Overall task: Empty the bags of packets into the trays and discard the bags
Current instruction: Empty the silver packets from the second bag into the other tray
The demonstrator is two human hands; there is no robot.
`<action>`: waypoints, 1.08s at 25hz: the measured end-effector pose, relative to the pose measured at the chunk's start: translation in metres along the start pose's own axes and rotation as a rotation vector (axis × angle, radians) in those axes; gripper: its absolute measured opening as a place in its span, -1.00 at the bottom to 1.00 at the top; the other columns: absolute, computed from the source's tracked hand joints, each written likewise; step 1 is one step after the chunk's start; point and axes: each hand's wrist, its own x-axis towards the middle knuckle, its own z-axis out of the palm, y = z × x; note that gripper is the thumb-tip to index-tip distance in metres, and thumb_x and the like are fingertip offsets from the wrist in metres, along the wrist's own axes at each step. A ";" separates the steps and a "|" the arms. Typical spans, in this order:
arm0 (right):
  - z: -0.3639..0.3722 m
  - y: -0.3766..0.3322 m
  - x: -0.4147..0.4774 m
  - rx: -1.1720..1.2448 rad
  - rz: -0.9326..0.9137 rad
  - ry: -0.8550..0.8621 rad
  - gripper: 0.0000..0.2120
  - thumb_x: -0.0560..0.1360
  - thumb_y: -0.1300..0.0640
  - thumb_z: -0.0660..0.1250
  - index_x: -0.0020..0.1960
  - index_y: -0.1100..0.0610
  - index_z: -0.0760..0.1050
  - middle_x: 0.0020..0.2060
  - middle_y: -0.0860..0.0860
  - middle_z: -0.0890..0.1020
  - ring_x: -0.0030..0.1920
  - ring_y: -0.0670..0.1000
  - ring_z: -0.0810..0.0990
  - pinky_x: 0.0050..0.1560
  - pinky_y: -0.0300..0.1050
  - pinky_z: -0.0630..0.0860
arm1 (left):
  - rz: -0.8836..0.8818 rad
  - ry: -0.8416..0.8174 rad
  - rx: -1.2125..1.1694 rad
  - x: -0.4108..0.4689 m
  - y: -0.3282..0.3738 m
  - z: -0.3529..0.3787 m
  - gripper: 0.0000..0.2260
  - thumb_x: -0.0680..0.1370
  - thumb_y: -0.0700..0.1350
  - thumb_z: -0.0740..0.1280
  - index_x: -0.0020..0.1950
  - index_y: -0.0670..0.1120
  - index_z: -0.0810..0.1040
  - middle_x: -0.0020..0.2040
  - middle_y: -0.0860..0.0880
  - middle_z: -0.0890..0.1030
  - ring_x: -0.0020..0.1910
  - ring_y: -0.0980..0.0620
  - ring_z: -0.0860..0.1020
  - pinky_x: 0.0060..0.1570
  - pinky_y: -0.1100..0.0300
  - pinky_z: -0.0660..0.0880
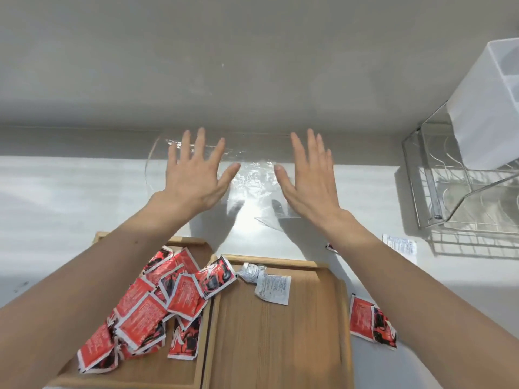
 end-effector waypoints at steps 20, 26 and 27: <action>-0.032 0.030 -0.014 -0.219 -0.042 -0.365 -0.33 0.57 -0.37 -0.16 0.59 -0.15 -0.22 0.61 0.14 -0.08 0.60 0.14 -0.13 0.56 0.15 -0.13 | 0.187 -0.088 -0.145 -0.001 0.001 0.014 -0.24 0.47 0.51 -0.15 0.59 0.15 0.04 0.61 -0.16 0.05 0.58 -0.18 0.00 0.49 -0.24 -0.02; -0.160 -0.010 -0.067 -0.079 0.086 0.067 -0.43 0.63 -0.12 0.13 0.58 0.03 0.13 0.48 0.14 0.34 0.49 0.13 0.27 0.44 0.04 0.24 | 0.376 0.166 -0.415 -0.045 0.051 -0.083 -0.49 0.63 0.17 0.12 0.51 -0.06 0.30 0.51 -0.17 0.32 0.50 -0.13 0.24 0.45 -0.03 0.20; -0.181 -0.015 -0.077 -0.075 0.096 0.101 -0.44 0.63 -0.09 0.16 0.57 0.05 0.15 0.46 0.14 0.36 0.47 0.14 0.30 0.42 0.05 0.27 | 0.419 0.193 -0.434 -0.051 0.062 -0.100 -0.51 0.63 0.14 0.14 0.49 -0.07 0.32 0.49 -0.17 0.34 0.49 -0.13 0.26 0.44 -0.02 0.21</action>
